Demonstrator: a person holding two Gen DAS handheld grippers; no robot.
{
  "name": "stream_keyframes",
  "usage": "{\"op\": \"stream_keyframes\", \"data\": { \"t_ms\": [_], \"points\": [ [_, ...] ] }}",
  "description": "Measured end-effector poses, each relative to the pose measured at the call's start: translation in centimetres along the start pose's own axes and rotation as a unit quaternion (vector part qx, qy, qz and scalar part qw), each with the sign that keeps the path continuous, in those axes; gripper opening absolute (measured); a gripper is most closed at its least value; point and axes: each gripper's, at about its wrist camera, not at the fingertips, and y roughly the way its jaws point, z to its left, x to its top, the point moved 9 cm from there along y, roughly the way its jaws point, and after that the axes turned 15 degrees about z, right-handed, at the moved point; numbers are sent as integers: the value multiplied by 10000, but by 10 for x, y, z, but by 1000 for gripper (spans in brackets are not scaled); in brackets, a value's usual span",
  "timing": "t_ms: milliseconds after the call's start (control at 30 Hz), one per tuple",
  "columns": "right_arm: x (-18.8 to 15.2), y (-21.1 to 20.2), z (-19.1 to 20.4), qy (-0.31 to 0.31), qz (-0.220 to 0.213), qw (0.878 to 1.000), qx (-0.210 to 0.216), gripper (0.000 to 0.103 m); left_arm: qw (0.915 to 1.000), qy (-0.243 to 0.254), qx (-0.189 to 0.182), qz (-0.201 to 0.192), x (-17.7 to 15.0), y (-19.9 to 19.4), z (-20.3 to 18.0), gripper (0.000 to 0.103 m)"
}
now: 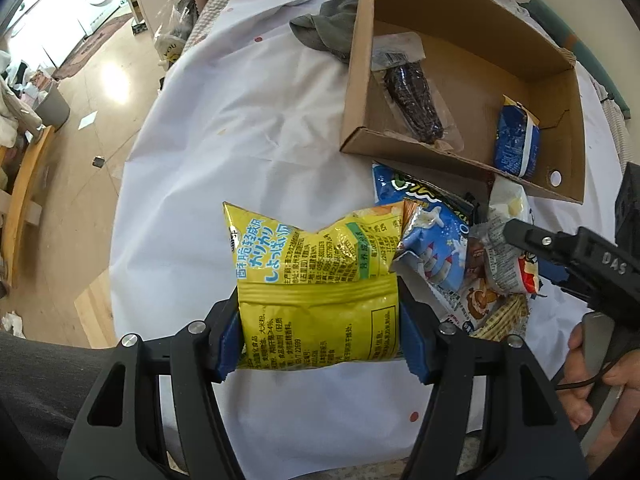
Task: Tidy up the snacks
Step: 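Lift the yellow chip bag with the left tool while the right tool grasps the white Powers bag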
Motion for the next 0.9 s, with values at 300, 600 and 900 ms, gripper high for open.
{"op": "stream_keyframes", "data": {
  "t_ms": [300, 600, 900],
  "points": [
    [2, 15, 7, -341, 111, 9989, -311, 58, 9999, 103, 1, -3, 2, 2, -10, 61],
    [-21, -23, 12, -551, -122, 9970, 536, 55, 9999, -67, -25, -76, 3, -1, 0, 61],
    [-23, -80, 46, -1084, -881, 9831, 1184, 55, 9972, -45, 28, -744, 13, -35, -3, 61]
  ]
}}
